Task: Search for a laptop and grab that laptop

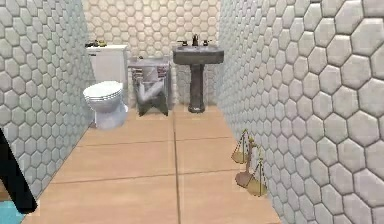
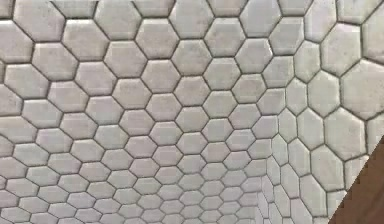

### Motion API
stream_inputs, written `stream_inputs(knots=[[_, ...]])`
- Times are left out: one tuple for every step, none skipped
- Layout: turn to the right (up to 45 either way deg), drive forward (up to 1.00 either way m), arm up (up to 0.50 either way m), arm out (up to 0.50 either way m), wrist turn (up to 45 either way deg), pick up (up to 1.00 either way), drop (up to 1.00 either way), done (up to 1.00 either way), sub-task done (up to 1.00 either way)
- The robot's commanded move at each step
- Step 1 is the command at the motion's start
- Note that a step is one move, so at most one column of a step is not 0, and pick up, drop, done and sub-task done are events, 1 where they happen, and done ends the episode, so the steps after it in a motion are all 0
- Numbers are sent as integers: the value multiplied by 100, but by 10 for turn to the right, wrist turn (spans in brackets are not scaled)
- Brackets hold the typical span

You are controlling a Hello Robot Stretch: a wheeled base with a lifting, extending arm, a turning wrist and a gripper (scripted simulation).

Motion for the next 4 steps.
stream_inputs(knots=[[0, 20, 0, 0, 0, 0, 0, 0, 0], [-360, 0, 0, 0, 0, 0, 0, 0, 0], [0, 30, 0, 0, 0, 0, 0, 0, 0], [-390, 0, 0, 0, 0, 0, 0, 0, 0]])
